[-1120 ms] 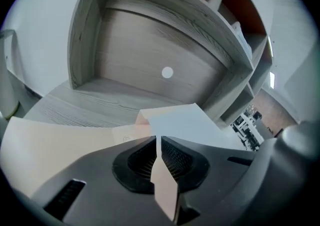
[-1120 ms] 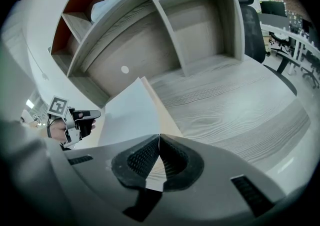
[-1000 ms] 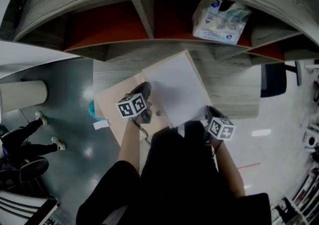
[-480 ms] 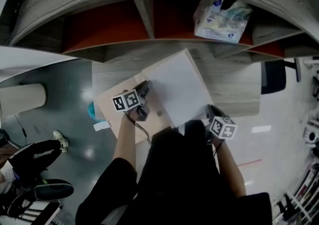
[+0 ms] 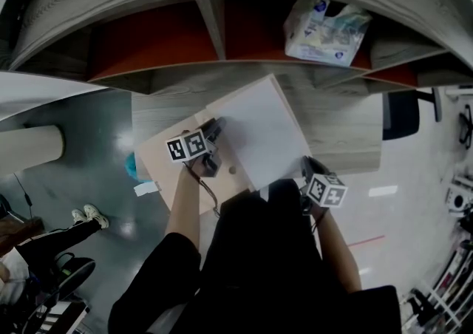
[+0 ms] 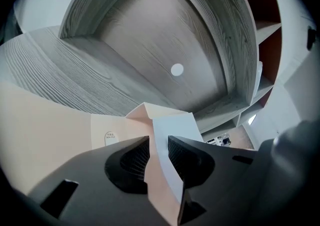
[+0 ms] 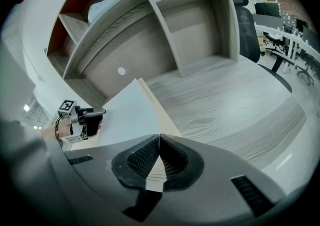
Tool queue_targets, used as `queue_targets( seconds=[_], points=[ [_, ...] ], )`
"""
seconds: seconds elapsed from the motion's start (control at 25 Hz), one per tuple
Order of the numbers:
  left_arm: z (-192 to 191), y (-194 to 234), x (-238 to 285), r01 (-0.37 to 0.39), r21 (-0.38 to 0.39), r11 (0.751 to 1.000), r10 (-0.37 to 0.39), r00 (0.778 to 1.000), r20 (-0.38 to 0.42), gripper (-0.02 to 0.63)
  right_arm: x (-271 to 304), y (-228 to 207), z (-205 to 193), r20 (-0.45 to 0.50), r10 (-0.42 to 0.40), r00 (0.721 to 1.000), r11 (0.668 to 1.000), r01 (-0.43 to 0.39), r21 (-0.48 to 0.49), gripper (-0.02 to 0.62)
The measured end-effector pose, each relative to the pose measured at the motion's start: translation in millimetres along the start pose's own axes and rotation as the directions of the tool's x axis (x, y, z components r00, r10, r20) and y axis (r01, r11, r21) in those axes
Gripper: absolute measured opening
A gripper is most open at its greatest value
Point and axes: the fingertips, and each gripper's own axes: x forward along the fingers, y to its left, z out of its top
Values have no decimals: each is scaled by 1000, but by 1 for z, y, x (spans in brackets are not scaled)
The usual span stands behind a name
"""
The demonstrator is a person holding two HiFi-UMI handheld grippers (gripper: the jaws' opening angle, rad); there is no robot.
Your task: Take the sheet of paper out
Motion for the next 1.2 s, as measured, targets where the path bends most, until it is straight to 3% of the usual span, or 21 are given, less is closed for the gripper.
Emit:
queue_targets(
  seconds=[0.36, 0.68, 0.96, 1.2],
  points=[
    [1, -4, 8, -30, 25, 999, 30, 1000, -7, 138, 0, 0, -2, -10, 2, 1000, 1000, -3, -24, 20],
    [-2, -14, 11, -59, 123, 991, 61, 998, -15, 109, 1, 4, 0, 0, 14, 1000, 999, -14, -30, 20],
    [-2, -21, 8, -113, 227, 967, 116, 993, -2, 61, 0, 4, 2, 14, -5, 1000, 999, 6, -38, 20],
    [-1, -28, 3, -134, 257, 957, 135, 991, 15, 48, -2, 4, 1, 29, -14, 999, 999, 15, -33, 20]
  ],
)
